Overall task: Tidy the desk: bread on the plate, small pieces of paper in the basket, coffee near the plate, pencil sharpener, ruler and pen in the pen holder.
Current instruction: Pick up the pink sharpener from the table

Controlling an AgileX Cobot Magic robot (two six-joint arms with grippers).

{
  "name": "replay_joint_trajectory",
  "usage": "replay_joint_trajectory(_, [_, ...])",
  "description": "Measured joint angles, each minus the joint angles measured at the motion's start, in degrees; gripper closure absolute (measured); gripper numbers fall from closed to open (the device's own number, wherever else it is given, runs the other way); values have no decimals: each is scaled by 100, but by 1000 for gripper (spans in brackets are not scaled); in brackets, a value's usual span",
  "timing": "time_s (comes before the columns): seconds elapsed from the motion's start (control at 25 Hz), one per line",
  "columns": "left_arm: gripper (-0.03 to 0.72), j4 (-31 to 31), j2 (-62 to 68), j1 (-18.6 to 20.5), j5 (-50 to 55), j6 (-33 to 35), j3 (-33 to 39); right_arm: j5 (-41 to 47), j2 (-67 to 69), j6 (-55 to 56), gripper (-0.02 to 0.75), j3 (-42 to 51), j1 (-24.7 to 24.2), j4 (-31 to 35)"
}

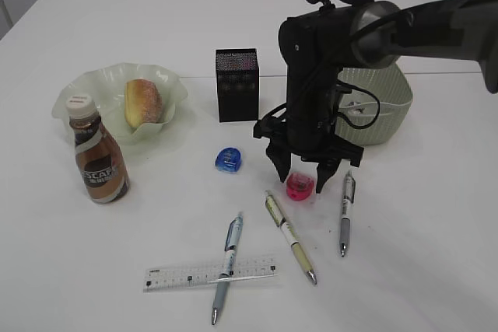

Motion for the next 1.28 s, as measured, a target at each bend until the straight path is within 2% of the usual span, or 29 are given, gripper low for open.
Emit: replay_joint_trajectory(1.28, [255, 0, 0, 0, -91, 0, 0, 0, 165, 22, 286, -14, 0, -64])
